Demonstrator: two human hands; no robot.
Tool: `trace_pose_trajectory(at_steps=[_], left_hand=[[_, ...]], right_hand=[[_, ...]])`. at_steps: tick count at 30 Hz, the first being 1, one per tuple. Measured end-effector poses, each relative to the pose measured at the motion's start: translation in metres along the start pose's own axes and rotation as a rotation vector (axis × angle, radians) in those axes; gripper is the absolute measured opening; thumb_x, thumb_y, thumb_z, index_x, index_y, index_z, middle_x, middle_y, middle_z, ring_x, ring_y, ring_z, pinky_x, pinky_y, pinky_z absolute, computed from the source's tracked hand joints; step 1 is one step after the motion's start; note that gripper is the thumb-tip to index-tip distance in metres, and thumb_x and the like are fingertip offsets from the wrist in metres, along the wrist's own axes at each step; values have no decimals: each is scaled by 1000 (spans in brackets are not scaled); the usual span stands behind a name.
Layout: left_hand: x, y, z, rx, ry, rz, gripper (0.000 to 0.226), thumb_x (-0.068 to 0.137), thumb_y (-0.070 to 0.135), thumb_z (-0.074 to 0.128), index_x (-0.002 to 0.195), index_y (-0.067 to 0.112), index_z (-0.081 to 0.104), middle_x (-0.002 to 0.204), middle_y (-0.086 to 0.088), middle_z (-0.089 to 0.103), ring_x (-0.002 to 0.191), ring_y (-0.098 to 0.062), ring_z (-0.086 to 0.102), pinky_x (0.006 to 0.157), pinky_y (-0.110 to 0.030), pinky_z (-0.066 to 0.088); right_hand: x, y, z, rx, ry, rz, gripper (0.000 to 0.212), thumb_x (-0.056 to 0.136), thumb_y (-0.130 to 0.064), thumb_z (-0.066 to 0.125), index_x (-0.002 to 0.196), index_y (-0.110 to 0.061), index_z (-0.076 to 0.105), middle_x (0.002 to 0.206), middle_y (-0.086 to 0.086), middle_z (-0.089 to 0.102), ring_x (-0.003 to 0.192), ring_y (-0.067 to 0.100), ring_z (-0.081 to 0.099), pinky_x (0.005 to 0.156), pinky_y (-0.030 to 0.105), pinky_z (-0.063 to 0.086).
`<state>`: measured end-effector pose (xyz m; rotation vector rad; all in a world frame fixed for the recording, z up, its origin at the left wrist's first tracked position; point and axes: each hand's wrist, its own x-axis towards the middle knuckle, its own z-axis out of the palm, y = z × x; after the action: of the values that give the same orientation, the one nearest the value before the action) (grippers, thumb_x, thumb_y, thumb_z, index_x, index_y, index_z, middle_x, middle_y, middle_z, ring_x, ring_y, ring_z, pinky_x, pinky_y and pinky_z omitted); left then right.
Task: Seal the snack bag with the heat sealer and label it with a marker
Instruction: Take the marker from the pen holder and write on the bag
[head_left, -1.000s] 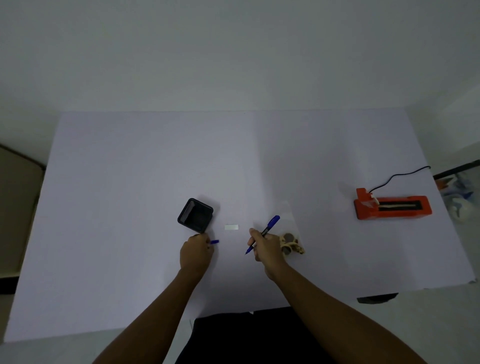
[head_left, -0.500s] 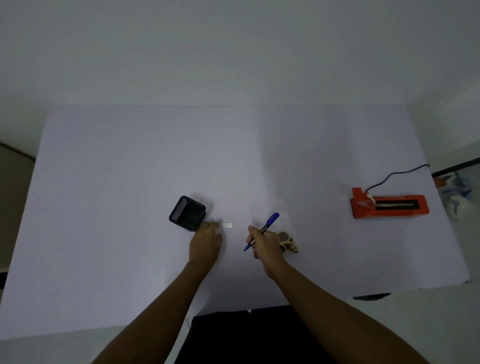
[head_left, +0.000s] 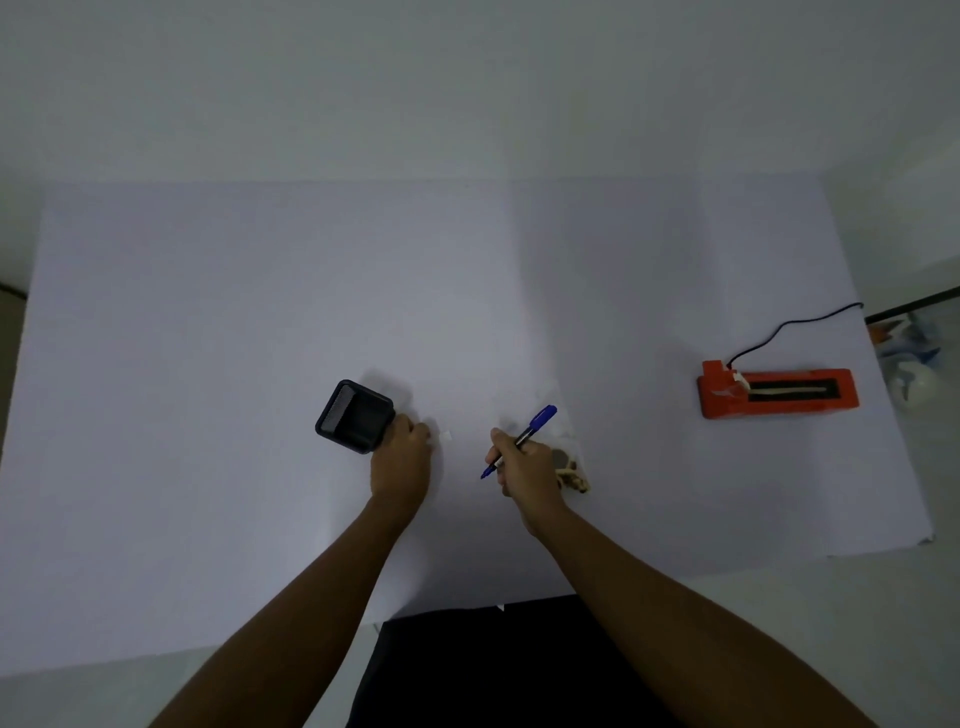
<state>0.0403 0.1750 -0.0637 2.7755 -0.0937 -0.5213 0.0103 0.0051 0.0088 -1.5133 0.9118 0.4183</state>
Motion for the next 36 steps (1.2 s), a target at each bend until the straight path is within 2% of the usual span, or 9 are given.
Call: trace_pose_trajectory(at_steps=[3, 7, 12, 15, 20, 27, 30, 33, 36], left_hand=[[2, -1, 1, 29, -9, 28, 5, 84, 7, 69, 89, 7, 67, 86, -9, 61, 73, -21, 59, 59, -25, 49], [4, 0, -1, -37, 27, 22, 4, 88, 13, 66, 87, 9, 67, 85, -7, 60, 70, -18, 58, 60, -29, 54], [2, -2, -7, -102, 66, 68, 9, 91, 16, 63, 84, 12, 67, 79, -3, 60, 65, -13, 57, 62, -25, 50], [-1, -1, -12, -128, 88, 88, 9, 88, 12, 68, 79, 10, 70, 72, -4, 64, 61, -14, 58, 62, -27, 52], [-7, -7, -12, -105, 82, 152, 6, 82, 8, 73, 77, 12, 74, 68, -4, 68, 56, -16, 61, 57, -27, 53], [-13, -18, -3, -13, 16, 164, 10, 88, 16, 66, 81, 17, 72, 72, 0, 66, 63, -14, 60, 55, -30, 55], [-14, -24, -2, -51, 12, 107, 17, 92, 19, 60, 79, 20, 71, 67, 2, 63, 60, -13, 58, 55, -32, 55], [-15, -24, -5, -71, 17, 95, 19, 92, 20, 60, 77, 19, 71, 65, 2, 64, 57, -12, 57, 54, -28, 54], [-16, -23, -8, -45, -15, 112, 16, 91, 17, 62, 78, 17, 71, 67, 0, 65, 58, -13, 59, 56, -29, 55]], right_hand=[[4, -1, 6, 34, -5, -89, 33, 98, -29, 59, 77, -6, 72, 57, 4, 62, 40, 7, 49, 42, 18, 39], [12, -3, 26, -45, -45, -181, 19, 98, -29, 58, 92, -18, 72, 79, 2, 73, 57, 13, 59, 49, 20, 43], [32, -17, 68, -136, -53, -246, 34, 101, -35, 49, 80, -13, 63, 64, -3, 58, 63, 12, 56, 64, 24, 47], [43, -16, 88, -100, -54, -246, 37, 101, -39, 47, 85, -12, 68, 70, -2, 63, 69, 13, 61, 69, 30, 54], [43, 3, 99, -137, -8, -253, 37, 100, -36, 53, 90, -6, 73, 78, 8, 72, 74, 17, 69, 71, 26, 56], [39, 30, 96, -158, 14, -232, 34, 99, -29, 55, 79, -8, 72, 70, 1, 70, 65, 6, 64, 63, 11, 49], [38, 34, 96, -180, -8, -251, 35, 100, -28, 54, 79, -5, 71, 68, 3, 67, 63, 10, 63, 63, 17, 51], [37, 39, 98, -219, -9, -311, 44, 101, -30, 53, 74, 4, 64, 66, 18, 63, 63, 28, 62, 62, 33, 51], [37, 43, 98, -261, -8, -368, 45, 101, -29, 52, 69, 3, 59, 64, 17, 60, 60, 25, 58, 58, 30, 48]])
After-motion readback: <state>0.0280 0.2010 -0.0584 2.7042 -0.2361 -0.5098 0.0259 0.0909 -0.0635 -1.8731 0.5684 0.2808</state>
